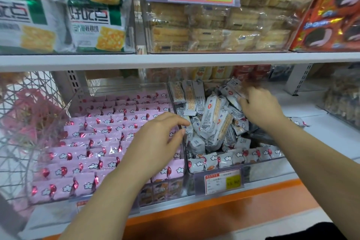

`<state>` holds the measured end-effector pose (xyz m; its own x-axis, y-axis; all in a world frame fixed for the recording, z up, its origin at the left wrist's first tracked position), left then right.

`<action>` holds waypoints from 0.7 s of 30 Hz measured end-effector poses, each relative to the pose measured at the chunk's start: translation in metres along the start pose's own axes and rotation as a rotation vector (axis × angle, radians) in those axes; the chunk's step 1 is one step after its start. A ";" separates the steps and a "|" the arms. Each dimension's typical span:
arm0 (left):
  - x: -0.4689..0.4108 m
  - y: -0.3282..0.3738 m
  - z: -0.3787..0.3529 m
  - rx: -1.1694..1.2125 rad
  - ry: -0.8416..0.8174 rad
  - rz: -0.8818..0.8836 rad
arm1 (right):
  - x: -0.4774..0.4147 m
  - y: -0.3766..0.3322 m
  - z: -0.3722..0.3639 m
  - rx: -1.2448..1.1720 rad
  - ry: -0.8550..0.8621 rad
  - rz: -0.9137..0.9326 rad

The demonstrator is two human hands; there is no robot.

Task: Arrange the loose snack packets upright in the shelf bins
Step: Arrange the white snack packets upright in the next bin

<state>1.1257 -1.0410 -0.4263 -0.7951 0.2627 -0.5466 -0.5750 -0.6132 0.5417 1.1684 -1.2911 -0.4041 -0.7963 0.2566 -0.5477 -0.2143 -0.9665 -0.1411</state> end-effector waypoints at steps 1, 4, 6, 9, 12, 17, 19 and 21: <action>0.000 0.000 0.000 -0.002 -0.002 0.000 | 0.002 -0.002 0.004 -0.001 0.013 0.013; 0.001 -0.001 0.000 -0.006 -0.006 0.005 | 0.013 -0.022 0.022 -0.202 0.047 0.106; 0.001 0.000 0.000 -0.006 -0.007 0.008 | 0.029 -0.049 0.032 -0.383 -0.066 0.277; 0.000 0.001 0.000 -0.005 -0.005 0.008 | 0.056 -0.077 0.022 -0.326 -0.332 0.490; 0.000 0.001 -0.001 -0.005 -0.004 0.010 | 0.065 -0.080 0.005 -0.152 -0.380 0.537; 0.000 0.000 0.000 -0.006 0.001 0.011 | 0.063 -0.081 -0.001 -0.113 -0.250 0.565; 0.001 -0.001 -0.001 -0.001 -0.003 0.012 | 0.062 -0.079 -0.002 -0.105 -0.236 0.557; 0.001 -0.001 -0.001 0.001 -0.008 0.012 | 0.063 -0.076 -0.001 -0.081 -0.230 0.552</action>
<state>1.1259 -1.0404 -0.4279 -0.8032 0.2615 -0.5353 -0.5659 -0.6158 0.5483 1.1350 -1.2017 -0.4283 -0.8814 -0.2976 -0.3668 0.3024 -0.9521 0.0456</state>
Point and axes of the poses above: each hand's wrist, its own x-axis away from the middle knuckle, its own z-axis out of the back of the hand, y = z × x, the point moved 7 cm from there along -x, towards the middle knuckle, and after that the axes turned 11 degrees about y, right-handed, at the moved point
